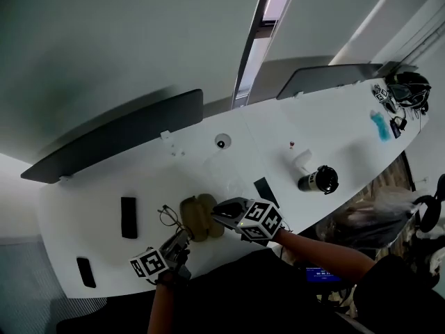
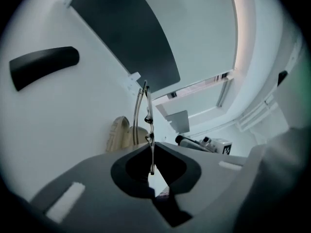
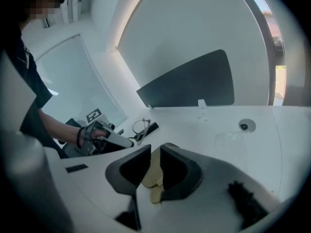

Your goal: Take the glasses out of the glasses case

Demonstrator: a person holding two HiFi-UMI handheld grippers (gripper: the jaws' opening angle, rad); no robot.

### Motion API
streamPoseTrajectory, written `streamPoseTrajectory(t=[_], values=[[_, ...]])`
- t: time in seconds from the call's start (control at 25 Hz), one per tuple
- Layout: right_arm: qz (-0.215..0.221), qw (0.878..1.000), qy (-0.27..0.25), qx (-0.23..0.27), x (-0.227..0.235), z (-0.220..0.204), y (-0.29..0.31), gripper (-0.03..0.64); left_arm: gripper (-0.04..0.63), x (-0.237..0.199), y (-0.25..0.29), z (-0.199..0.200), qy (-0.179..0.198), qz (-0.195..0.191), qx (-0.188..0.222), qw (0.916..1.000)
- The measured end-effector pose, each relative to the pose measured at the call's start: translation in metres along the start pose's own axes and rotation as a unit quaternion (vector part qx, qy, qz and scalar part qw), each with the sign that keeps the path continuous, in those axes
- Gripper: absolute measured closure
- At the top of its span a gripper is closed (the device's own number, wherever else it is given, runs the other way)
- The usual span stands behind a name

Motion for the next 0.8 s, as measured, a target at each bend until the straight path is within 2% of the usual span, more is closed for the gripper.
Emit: streamPoseTrajectory(t=[0.08, 0.16, 0.28, 0.36, 0.56, 0.8], values=[[-0.021, 1.000, -0.001, -0.014, 0.003, -0.005, 0.005, 0.554, 0.583, -0.016, -0.025, -0.006, -0.033, 0.004, 0.023, 0.9992], [-0.069, 0.997, -0.005, -0.027, 0.013, -0.013, 0.009, 0.554, 0.583, -0.039, -0.047, -0.019, -0.054, 0.023, 0.026, 0.9979], [-0.178, 0.982, -0.029, -0.050, 0.041, -0.025, 0.006, 0.554, 0.581, -0.078, -0.067, -0.035, -0.069, 0.049, 0.020, 0.9962], [-0.213, 0.973, -0.032, -0.077, 0.060, -0.038, 0.006, 0.554, 0.581, -0.093, -0.069, -0.039, -0.073, 0.041, 0.011, 0.9964], [-0.198, 0.971, -0.029, -0.133, 0.071, -0.066, 0.025, 0.554, 0.581, -0.107, -0.059, -0.047, -0.076, -0.016, -0.025, 0.9966], [-0.178, 0.977, 0.012, -0.119, 0.073, -0.068, 0.036, 0.554, 0.560, -0.123, -0.056, -0.063, -0.099, -0.029, -0.062, 0.9928]])
Point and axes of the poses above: the fingertips, and each gripper's own axes: y forward along the fingers, x to its right, z out of its top, the point moved 5 cm from there along -y, backward along the fingers, and after that the axes turned 13 degrees about y, right-handed, at the moved point
